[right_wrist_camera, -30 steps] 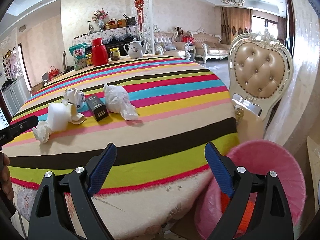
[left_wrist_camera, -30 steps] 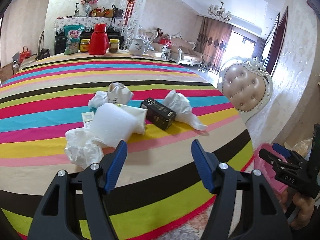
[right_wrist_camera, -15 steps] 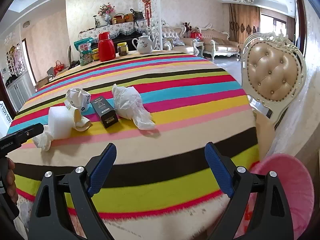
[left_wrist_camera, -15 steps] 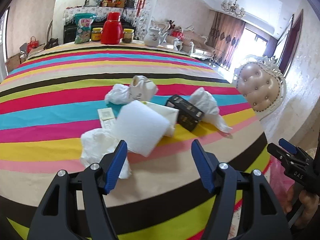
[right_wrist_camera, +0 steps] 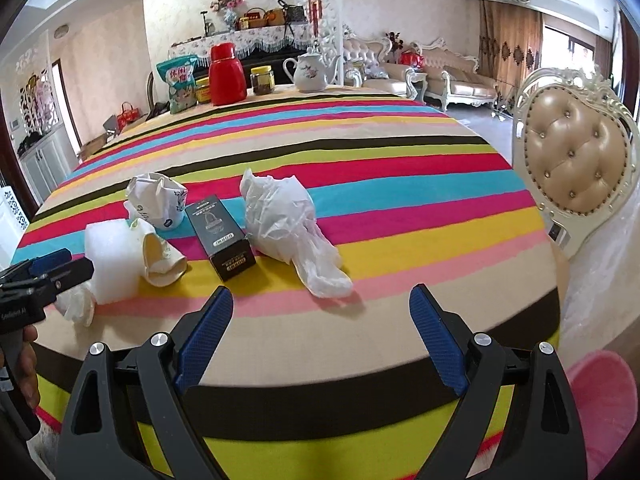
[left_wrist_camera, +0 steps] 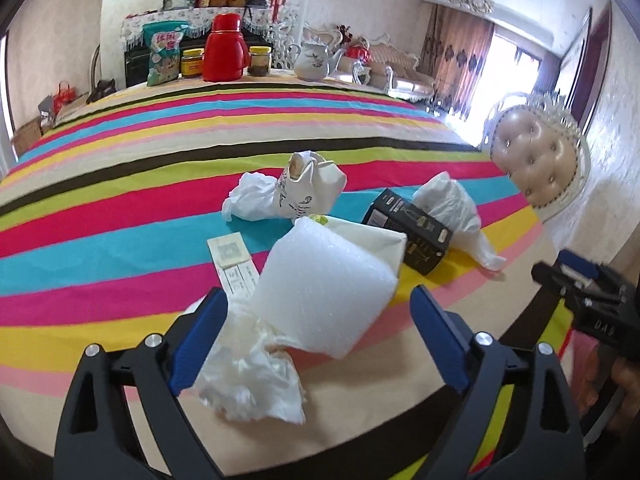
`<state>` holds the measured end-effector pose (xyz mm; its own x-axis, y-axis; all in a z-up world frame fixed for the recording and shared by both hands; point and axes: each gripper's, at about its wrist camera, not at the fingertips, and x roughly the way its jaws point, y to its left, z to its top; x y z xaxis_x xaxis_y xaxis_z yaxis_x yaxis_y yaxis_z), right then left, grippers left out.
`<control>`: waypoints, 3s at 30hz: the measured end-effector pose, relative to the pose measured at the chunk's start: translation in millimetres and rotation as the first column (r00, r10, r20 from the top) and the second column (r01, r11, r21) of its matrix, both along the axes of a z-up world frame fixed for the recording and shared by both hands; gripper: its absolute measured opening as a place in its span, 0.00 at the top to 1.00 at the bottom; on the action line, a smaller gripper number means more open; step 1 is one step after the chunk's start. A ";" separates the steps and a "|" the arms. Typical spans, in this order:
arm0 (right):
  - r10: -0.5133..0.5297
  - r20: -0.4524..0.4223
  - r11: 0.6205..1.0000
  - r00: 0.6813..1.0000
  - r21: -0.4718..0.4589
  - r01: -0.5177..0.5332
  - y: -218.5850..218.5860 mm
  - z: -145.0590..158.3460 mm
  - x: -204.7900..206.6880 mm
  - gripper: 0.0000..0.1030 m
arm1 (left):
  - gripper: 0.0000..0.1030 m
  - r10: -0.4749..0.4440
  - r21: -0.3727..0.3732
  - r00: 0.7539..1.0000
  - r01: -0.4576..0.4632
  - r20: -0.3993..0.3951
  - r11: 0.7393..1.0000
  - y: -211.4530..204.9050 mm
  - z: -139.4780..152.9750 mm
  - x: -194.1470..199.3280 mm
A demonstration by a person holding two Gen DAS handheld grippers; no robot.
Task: Collect trash
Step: 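Grasp the white foam block with the left tool while the right tool grasps the clear plastic bag, then carry the foam block and plastic bag over the pink wastebasket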
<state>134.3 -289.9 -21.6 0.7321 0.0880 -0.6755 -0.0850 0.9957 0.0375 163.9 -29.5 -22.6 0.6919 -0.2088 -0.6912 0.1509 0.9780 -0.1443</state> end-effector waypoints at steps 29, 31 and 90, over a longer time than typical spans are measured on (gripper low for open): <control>0.045 -0.147 0.999 0.988 0.010 -0.044 33.3 -24.9 126.5 0.28 | 0.30 -0.104 -0.007 0.994 0.103 -0.027 0.995 3.2 -11.4 30.1; 0.050 -0.155 0.999 0.987 0.004 -0.050 34.0 -27.2 130.8 0.34 | 0.30 -0.097 -0.014 0.995 0.096 -0.020 0.995 4.3 -9.3 29.0; -0.209 0.073 0.977 0.975 -0.015 0.211 -122.7 24.1 -140.3 0.62 | 0.30 -0.365 -0.064 0.916 0.379 0.164 0.923 -165.6 48.3 -93.8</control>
<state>-6.0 -412.6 2.5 0.7783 -0.0871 -0.6218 0.1244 0.9921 0.0168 70.1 -195.2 25.7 0.6432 -0.5289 -0.5536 0.5277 0.8301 -0.1800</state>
